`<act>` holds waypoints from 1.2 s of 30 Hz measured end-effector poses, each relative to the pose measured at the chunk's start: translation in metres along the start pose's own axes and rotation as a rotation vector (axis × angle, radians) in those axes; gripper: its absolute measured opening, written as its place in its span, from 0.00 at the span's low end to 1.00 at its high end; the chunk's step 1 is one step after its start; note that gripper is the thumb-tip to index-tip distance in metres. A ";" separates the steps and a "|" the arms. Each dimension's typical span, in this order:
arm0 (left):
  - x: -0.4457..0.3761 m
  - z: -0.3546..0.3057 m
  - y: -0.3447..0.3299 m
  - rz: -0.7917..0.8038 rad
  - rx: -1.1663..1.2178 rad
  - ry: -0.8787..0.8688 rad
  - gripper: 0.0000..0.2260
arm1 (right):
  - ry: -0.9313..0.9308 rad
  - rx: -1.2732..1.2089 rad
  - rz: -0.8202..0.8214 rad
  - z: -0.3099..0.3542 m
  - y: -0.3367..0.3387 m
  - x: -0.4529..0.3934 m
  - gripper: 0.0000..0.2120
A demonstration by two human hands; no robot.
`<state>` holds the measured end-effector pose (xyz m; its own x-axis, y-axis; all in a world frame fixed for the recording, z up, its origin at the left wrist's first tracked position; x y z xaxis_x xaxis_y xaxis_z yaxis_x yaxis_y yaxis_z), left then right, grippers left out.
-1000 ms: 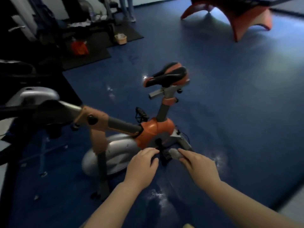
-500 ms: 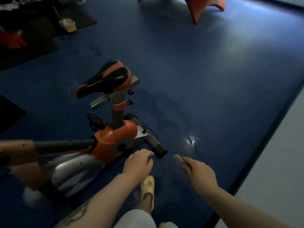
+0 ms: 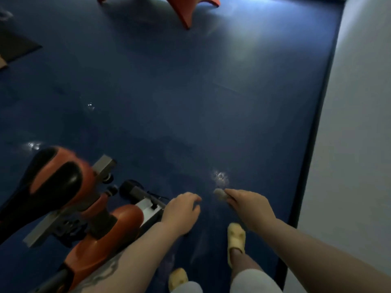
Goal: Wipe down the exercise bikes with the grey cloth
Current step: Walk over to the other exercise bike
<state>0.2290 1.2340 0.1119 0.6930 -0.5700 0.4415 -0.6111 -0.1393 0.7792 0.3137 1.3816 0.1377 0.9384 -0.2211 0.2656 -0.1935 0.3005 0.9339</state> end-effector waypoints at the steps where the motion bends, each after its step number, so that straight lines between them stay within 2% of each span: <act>1: -0.015 -0.002 -0.001 0.008 -0.008 0.010 0.16 | 0.004 0.028 0.022 -0.013 0.000 -0.014 0.12; 3: -0.048 -0.003 0.001 0.020 -0.003 0.063 0.16 | 0.016 0.044 0.063 -0.038 0.000 -0.046 0.13; 6: -0.095 0.003 0.004 0.034 0.063 0.201 0.16 | 0.072 0.055 0.079 -0.071 0.014 -0.098 0.09; 9: -0.128 0.003 0.014 0.038 0.090 0.305 0.16 | 0.123 0.045 0.065 -0.093 0.041 -0.145 0.12; 14: -0.174 -0.002 0.058 -0.107 0.189 0.392 0.16 | 0.269 0.043 0.124 -0.087 0.075 -0.223 0.15; 16: -0.185 0.012 0.074 -0.160 0.252 0.447 0.15 | 0.339 0.069 0.156 -0.070 0.080 -0.259 0.13; 20: -0.201 0.069 0.089 -0.169 0.326 0.615 0.14 | 0.513 0.091 0.225 -0.015 0.079 -0.331 0.10; 25: -0.222 0.142 0.113 -0.206 0.445 0.797 0.13 | 0.637 0.122 0.248 0.060 0.091 -0.418 0.14; 36: -0.315 0.219 0.250 -0.386 0.559 0.867 0.13 | 0.902 0.209 0.270 0.194 0.112 -0.574 0.13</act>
<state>-0.2259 1.2012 0.0699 0.7746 0.3219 0.5444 -0.2309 -0.6574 0.7173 -0.3019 1.3626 0.1360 0.7049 0.6538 0.2753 -0.4005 0.0465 0.9151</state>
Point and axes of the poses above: each hand's wrist, its own x-axis away from the middle knuckle, its own y-axis out of the back of the hand, z = x × y, the point moved 10 cm from there along -x, towards the middle knuckle, and after that the axes turned 7 degrees about y, right-handed, at the moved point
